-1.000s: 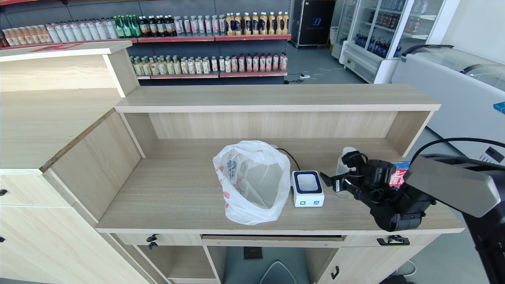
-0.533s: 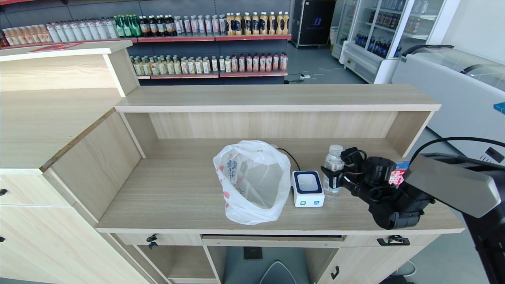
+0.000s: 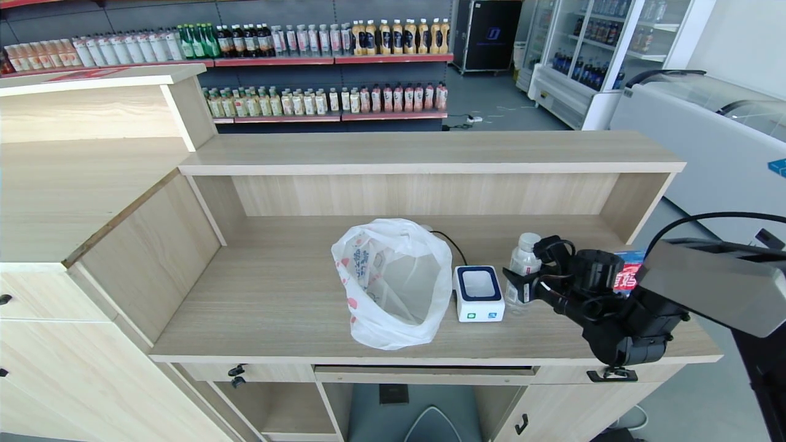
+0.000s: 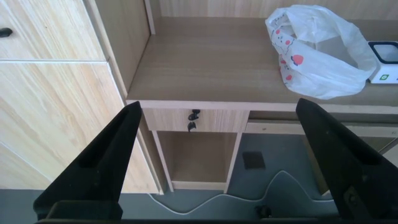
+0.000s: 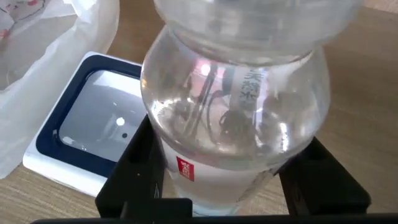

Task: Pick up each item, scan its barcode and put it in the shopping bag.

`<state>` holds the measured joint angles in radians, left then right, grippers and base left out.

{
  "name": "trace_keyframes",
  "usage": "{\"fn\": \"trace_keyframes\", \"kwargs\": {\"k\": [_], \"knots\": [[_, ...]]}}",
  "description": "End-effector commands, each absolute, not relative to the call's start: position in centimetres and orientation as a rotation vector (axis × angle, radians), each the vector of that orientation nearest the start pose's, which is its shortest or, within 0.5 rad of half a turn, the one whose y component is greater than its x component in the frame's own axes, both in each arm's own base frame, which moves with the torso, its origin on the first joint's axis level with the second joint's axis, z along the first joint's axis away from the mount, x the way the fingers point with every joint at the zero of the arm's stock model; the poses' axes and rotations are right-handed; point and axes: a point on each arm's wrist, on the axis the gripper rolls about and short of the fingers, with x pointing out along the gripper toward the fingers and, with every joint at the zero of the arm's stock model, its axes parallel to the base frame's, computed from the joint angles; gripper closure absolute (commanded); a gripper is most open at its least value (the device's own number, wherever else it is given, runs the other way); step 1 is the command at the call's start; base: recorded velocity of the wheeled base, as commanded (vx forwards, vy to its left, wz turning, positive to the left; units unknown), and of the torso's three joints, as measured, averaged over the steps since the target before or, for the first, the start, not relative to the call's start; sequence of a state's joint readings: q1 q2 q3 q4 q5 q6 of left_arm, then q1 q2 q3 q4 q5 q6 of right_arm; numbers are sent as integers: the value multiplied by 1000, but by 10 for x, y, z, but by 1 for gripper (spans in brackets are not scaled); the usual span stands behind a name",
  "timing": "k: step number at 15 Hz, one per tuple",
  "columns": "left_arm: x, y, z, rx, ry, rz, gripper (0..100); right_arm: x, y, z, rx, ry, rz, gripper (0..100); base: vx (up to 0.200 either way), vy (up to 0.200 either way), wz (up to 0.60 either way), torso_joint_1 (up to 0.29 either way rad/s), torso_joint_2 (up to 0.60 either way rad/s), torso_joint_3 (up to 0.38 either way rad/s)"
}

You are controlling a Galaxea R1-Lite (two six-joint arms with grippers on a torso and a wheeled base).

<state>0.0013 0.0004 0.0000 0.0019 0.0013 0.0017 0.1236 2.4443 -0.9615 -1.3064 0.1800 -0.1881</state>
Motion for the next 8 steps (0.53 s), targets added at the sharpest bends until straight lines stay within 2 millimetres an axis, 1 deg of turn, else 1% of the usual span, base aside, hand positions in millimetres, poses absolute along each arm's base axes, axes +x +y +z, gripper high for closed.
{"fn": "trace_keyframes", "kwargs": {"k": [1,2,4,6,7,8], "knots": [[-23,0,75,2,2,3,0,410,50,23,-173,136,308,100,0,0,0,0,0,0],[-23,0,75,2,3,3,0,408,47,28,-168,134,303,100,0,0,0,0,0,0],[-23,0,75,2,2,3,0,393,38,58,-83,109,286,100,0,0,0,0,0,0],[-23,0,75,2,2,3,0,383,27,79,-29,95,267,100,0,0,0,0,0,0],[-23,0,75,2,2,3,0,370,19,104,12,83,290,100,0,0,0,0,0,0],[-23,0,75,2,2,3,0,365,16,115,38,76,315,100,0,0,0,0,0,0]]}}
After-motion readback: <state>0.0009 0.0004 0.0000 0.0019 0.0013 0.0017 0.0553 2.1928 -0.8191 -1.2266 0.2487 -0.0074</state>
